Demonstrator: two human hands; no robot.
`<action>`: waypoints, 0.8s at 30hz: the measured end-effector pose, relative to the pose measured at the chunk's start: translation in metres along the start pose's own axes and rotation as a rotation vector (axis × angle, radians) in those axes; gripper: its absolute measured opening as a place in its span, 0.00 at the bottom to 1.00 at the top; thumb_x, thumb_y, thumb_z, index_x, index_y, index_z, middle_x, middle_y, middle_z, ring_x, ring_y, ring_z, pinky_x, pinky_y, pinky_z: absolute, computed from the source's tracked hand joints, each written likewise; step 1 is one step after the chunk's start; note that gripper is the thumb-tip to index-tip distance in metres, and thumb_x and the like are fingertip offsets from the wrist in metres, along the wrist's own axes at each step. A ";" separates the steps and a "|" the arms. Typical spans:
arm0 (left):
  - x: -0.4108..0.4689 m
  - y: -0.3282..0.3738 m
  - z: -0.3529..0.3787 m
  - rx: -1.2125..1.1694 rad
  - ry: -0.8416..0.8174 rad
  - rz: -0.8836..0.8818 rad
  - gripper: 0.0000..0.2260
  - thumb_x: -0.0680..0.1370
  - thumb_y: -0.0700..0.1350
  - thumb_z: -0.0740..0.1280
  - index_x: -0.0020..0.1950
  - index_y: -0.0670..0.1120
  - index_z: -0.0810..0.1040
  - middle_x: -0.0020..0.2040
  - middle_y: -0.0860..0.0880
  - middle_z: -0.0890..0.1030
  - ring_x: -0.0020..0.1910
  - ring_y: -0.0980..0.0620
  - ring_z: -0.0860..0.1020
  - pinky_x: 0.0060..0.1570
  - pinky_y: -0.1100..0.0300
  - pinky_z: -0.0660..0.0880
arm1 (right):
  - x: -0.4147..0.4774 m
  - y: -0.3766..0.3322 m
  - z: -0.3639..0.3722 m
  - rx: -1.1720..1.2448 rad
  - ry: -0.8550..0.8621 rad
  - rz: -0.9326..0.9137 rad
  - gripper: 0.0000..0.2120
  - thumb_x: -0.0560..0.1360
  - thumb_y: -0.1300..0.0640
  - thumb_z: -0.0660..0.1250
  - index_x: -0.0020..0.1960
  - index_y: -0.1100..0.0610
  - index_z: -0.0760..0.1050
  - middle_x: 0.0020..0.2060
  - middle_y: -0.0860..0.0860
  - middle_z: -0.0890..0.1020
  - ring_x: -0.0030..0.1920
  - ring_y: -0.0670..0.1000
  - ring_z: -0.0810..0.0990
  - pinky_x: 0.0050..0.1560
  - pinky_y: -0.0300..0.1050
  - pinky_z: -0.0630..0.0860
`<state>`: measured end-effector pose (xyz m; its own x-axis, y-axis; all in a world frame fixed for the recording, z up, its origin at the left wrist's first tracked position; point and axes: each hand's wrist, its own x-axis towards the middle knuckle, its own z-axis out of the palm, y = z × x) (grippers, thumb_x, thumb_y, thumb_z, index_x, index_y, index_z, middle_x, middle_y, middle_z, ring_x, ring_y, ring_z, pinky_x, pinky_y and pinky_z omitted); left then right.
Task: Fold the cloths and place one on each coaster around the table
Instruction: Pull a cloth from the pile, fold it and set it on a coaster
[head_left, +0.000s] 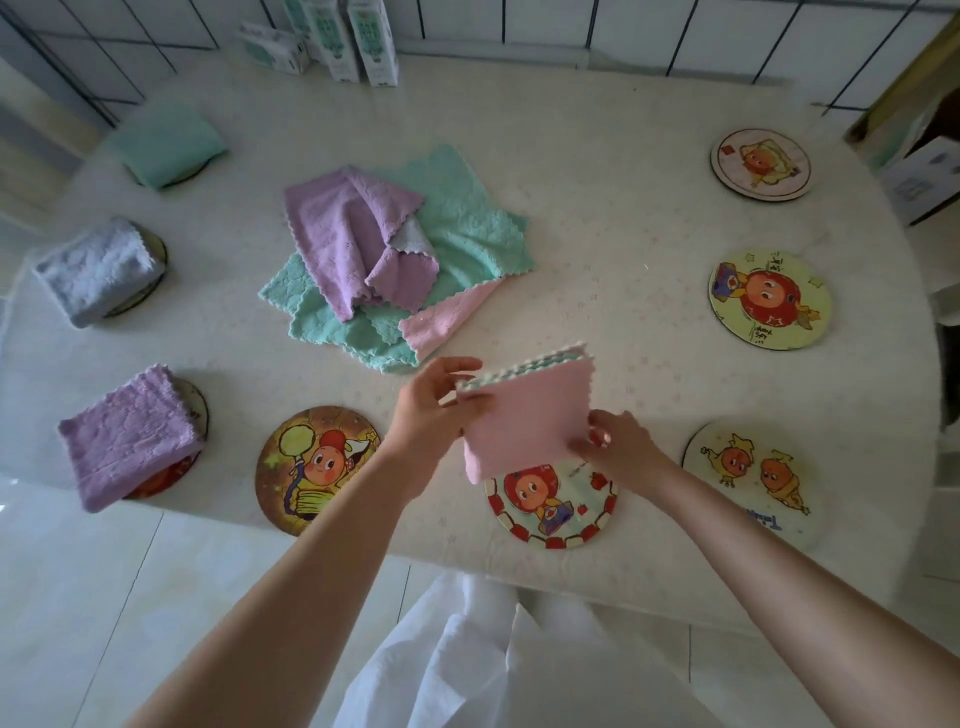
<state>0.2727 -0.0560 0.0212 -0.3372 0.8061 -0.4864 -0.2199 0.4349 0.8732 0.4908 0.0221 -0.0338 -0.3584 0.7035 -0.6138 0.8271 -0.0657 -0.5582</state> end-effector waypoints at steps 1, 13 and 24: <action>-0.006 0.001 -0.006 -0.074 0.014 -0.018 0.14 0.73 0.31 0.69 0.54 0.46 0.78 0.54 0.43 0.79 0.49 0.45 0.79 0.52 0.43 0.79 | -0.006 -0.005 -0.001 0.078 -0.009 -0.015 0.15 0.75 0.49 0.64 0.58 0.55 0.74 0.52 0.51 0.78 0.54 0.52 0.76 0.57 0.50 0.74; -0.044 -0.037 -0.126 -0.307 0.415 -0.095 0.06 0.75 0.36 0.69 0.51 0.40 0.80 0.43 0.45 0.82 0.40 0.51 0.80 0.37 0.60 0.78 | -0.020 -0.095 0.068 0.404 -0.087 -0.187 0.03 0.76 0.60 0.66 0.48 0.59 0.77 0.41 0.52 0.83 0.40 0.50 0.82 0.43 0.42 0.81; -0.039 -0.069 -0.225 -0.235 0.541 -0.121 0.06 0.75 0.34 0.68 0.51 0.39 0.79 0.46 0.43 0.81 0.44 0.49 0.79 0.42 0.58 0.79 | 0.012 -0.155 0.150 0.343 -0.143 -0.117 0.04 0.73 0.57 0.68 0.47 0.55 0.78 0.40 0.52 0.82 0.41 0.52 0.83 0.49 0.56 0.80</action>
<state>0.0954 -0.2073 -0.0273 -0.7018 0.4107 -0.5821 -0.4611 0.3610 0.8106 0.2931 -0.0653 -0.0388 -0.5189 0.6160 -0.5927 0.5929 -0.2402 -0.7686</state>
